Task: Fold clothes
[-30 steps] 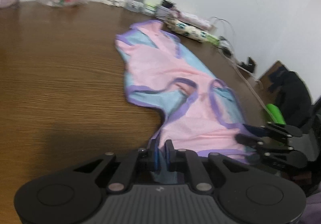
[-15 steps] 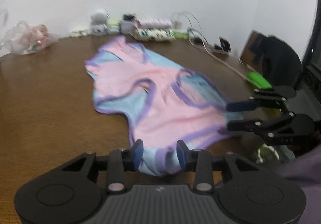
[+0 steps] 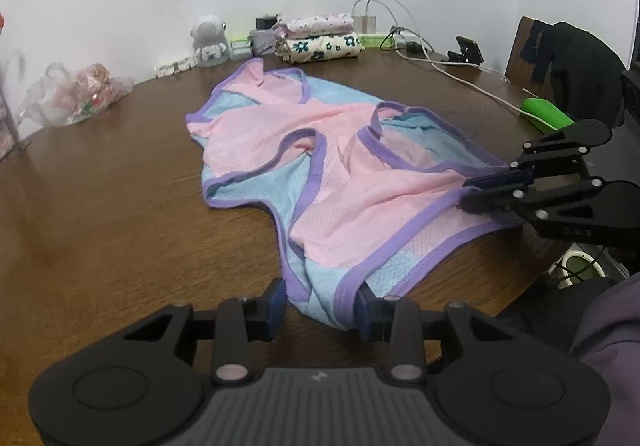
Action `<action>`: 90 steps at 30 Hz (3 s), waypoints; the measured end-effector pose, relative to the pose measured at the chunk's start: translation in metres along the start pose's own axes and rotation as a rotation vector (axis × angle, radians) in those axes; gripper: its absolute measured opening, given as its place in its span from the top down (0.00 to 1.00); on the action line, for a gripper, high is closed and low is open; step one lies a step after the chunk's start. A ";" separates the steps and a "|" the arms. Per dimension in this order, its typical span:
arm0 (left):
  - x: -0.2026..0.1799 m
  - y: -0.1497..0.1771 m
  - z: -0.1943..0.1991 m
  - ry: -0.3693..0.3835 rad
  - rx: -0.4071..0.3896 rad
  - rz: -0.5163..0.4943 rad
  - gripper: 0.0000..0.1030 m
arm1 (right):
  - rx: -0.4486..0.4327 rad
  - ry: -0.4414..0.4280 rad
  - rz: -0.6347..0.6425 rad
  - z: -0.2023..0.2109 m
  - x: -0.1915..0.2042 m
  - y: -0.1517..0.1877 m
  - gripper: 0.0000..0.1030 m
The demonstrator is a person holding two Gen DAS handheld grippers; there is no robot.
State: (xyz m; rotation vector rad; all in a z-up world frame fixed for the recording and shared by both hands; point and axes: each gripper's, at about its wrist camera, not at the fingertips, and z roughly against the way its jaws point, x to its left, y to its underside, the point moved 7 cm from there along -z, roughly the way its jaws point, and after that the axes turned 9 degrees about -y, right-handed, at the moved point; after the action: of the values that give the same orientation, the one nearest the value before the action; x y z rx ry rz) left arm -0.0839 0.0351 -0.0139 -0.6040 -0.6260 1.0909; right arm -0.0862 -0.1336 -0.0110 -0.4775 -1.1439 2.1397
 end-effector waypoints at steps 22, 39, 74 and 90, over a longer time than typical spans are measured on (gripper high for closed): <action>-0.024 -0.015 -0.006 -0.144 -0.011 -0.098 0.59 | -0.095 0.215 -0.046 0.047 -0.027 -0.008 0.97; -0.012 -0.018 0.002 -0.233 -0.064 -0.115 0.60 | -0.044 0.162 0.012 0.020 -0.003 -0.005 0.96; 0.017 -0.030 -0.004 -0.295 -0.096 0.096 0.97 | 0.025 0.156 0.061 0.007 0.005 -0.009 0.69; 0.032 -0.101 0.050 -0.272 -0.313 0.122 0.98 | -0.197 0.308 0.093 0.080 -0.038 -0.092 0.94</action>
State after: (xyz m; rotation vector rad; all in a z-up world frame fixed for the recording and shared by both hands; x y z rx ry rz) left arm -0.0480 0.0369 0.0970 -0.7776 -1.0195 1.2102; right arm -0.0712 -0.1701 0.1107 -0.9310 -1.1760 1.9513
